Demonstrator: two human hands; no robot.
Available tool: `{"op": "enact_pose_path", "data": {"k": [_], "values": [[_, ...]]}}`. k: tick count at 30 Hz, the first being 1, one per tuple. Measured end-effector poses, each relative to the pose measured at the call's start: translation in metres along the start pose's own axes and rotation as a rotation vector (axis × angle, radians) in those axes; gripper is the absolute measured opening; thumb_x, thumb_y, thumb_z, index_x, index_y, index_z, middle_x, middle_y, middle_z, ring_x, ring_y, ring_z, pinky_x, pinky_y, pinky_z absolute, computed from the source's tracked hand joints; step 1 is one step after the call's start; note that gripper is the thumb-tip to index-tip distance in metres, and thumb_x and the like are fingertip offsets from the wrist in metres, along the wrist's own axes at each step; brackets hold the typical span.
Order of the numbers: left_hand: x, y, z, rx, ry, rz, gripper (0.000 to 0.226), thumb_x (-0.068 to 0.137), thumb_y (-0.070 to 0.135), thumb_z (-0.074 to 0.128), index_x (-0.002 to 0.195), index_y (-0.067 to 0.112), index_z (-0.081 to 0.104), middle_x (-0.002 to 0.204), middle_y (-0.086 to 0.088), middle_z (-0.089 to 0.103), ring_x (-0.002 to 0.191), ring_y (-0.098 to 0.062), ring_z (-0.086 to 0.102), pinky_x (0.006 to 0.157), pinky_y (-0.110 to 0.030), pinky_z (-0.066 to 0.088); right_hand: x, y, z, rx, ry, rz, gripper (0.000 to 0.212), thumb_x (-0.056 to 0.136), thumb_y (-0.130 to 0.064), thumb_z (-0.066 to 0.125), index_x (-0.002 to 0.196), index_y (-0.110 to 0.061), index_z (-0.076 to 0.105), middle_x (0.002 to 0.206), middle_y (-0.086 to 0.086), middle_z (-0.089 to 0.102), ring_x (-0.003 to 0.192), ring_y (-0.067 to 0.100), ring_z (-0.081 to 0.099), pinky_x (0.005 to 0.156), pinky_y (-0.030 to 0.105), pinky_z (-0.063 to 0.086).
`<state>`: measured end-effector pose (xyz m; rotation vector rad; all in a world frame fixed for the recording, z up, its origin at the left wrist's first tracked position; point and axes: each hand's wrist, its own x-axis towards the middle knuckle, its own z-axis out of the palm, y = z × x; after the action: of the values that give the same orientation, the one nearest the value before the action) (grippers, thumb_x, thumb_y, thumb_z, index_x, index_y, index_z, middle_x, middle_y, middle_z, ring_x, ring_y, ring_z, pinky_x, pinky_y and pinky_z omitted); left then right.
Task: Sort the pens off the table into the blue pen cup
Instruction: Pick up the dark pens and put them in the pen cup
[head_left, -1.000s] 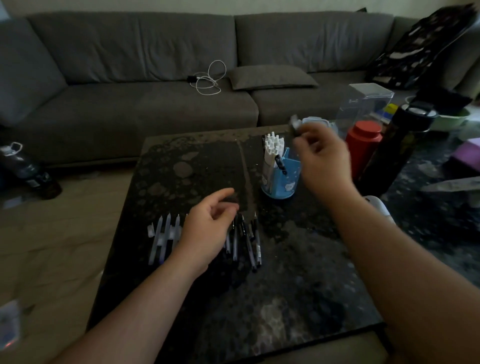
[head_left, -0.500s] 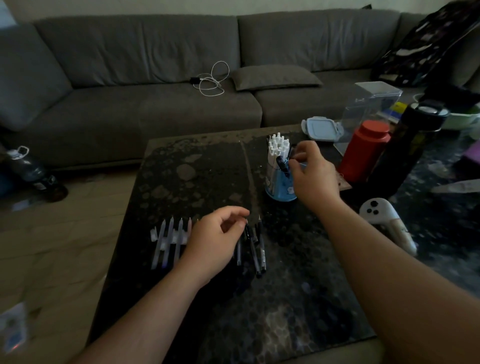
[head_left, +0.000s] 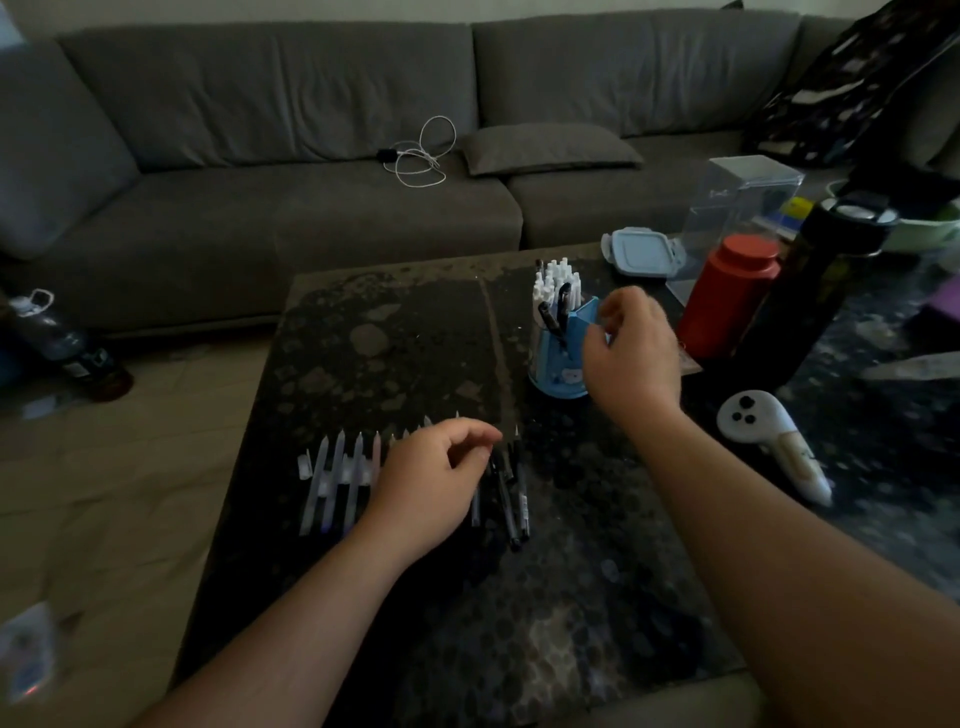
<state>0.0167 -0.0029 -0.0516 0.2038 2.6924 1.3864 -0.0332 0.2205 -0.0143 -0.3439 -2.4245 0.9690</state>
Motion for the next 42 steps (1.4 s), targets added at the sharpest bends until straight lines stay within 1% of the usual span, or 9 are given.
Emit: {"op": "enact_pose_path", "data": {"k": [3, 7, 10, 13, 16, 24, 34, 37, 42], "values": [[0.005, -0.004, 0.002, 0.157, 0.043, 0.023, 0.021, 0.105, 0.027, 0.063, 0.113, 0.041, 0.076, 0.103, 0.026, 0.062, 0.094, 0.003, 0.059, 0.081, -0.018, 0.046, -0.011, -0.009, -0.006, 0.053, -0.156, -0.009, 0.014, 0.097, -0.023, 0.068, 0.095, -0.028, 0.055, 0.091, -0.005, 0.064, 0.082, 0.012, 0.063, 0.065, 0.029, 0.048], [0.011, -0.012, 0.007, 0.33, 0.096, 0.067, 0.022, 0.101, 0.029, 0.066, 0.116, 0.042, 0.076, 0.112, 0.015, 0.063, 0.11, -0.012, 0.059, 0.095, -0.031, 0.048, -0.03, -0.018, 0.005, -0.297, -0.822, -0.045, 0.022, 0.095, -0.046, 0.074, 0.09, -0.027, 0.063, 0.09, -0.002, 0.067, 0.082, 0.013, 0.065, 0.071, 0.031, 0.055], [0.012, -0.007, 0.012, 0.452, 0.093, 0.038, 0.027, 0.102, 0.038, 0.062, 0.127, 0.045, 0.071, 0.127, 0.012, 0.062, 0.121, -0.014, 0.053, 0.101, -0.031, 0.042, -0.041, -0.011, 0.016, -0.5, -1.053, 0.016, 0.036, 0.09, -0.06, 0.075, 0.093, -0.026, 0.066, 0.094, -0.001, 0.068, 0.086, 0.015, 0.065, 0.076, 0.034, 0.056], [0.009, -0.001, 0.018, 0.553, 0.053, 0.016, 0.035, 0.103, 0.049, 0.057, 0.138, 0.047, 0.064, 0.135, 0.008, 0.055, 0.128, -0.018, 0.046, 0.101, -0.033, 0.032, -0.041, -0.008, 0.015, -0.508, -1.078, 0.051, 0.033, 0.088, -0.055, 0.078, 0.091, -0.025, 0.067, 0.094, -0.001, 0.068, 0.087, 0.016, 0.065, 0.075, 0.034, 0.052], [0.01, 0.0, 0.026, 0.608, 0.006, 0.001, 0.047, 0.1, 0.059, 0.057, 0.144, 0.044, 0.059, 0.133, 0.003, 0.051, 0.126, -0.022, 0.044, 0.104, -0.035, 0.037, -0.037, -0.008, 0.007, -0.434, -1.054, 0.112, 0.021, 0.09, -0.04, 0.078, 0.094, -0.024, 0.066, 0.098, 0.002, 0.068, 0.09, 0.019, 0.066, 0.077, 0.034, 0.054], [0.008, -0.003, 0.043, 0.689, 0.012, 0.066, 0.053, 0.097, 0.06, 0.058, 0.147, 0.045, 0.057, 0.124, 0.004, 0.049, 0.122, -0.023, 0.042, 0.102, -0.037, 0.044, -0.04, 0.0, 0.004, -0.581, -0.978, 0.129, 0.041, 0.089, -0.059, 0.076, 0.09, -0.023, 0.056, 0.095, 0.002, 0.065, 0.084, 0.016, 0.064, 0.065, 0.031, 0.049], [0.003, 0.003, 0.048, 0.791, 0.042, 0.242, 0.038, 0.098, 0.058, 0.06, 0.127, 0.036, 0.07, 0.123, 0.008, 0.057, 0.119, -0.02, 0.045, 0.096, -0.038, 0.039, -0.033, 0.008, -0.001, -0.577, -0.968, 0.245, 0.034, 0.099, -0.042, 0.069, 0.081, -0.014, 0.062, 0.076, 0.008, 0.07, 0.063, 0.018, 0.069, 0.055, 0.028, 0.049], [0.0, 0.004, 0.051, 0.958, 0.061, 0.381, 0.027, 0.101, 0.046, 0.058, 0.116, 0.03, 0.074, 0.114, 0.005, 0.065, 0.112, -0.024, 0.049, 0.088, -0.04, 0.037, -0.034, 0.005, -0.001, -0.527, -0.96, 0.303, 0.036, 0.104, -0.044, 0.061, 0.09, -0.011, 0.065, 0.079, 0.01, 0.073, 0.063, 0.021, 0.071, 0.059, 0.03, 0.054], [0.002, 0.005, 0.056, 0.995, 0.098, 0.383, 0.022, 0.103, 0.037, 0.057, 0.103, 0.027, 0.076, 0.103, 0.004, 0.07, 0.106, -0.025, 0.054, 0.084, -0.041, 0.036, -0.031, 0.004, 0.0, -0.471, -0.943, 0.353, 0.036, 0.107, -0.045, 0.055, 0.101, -0.011, 0.065, 0.087, 0.014, 0.074, 0.068, 0.024, 0.075, 0.07, 0.036, 0.064]]}}
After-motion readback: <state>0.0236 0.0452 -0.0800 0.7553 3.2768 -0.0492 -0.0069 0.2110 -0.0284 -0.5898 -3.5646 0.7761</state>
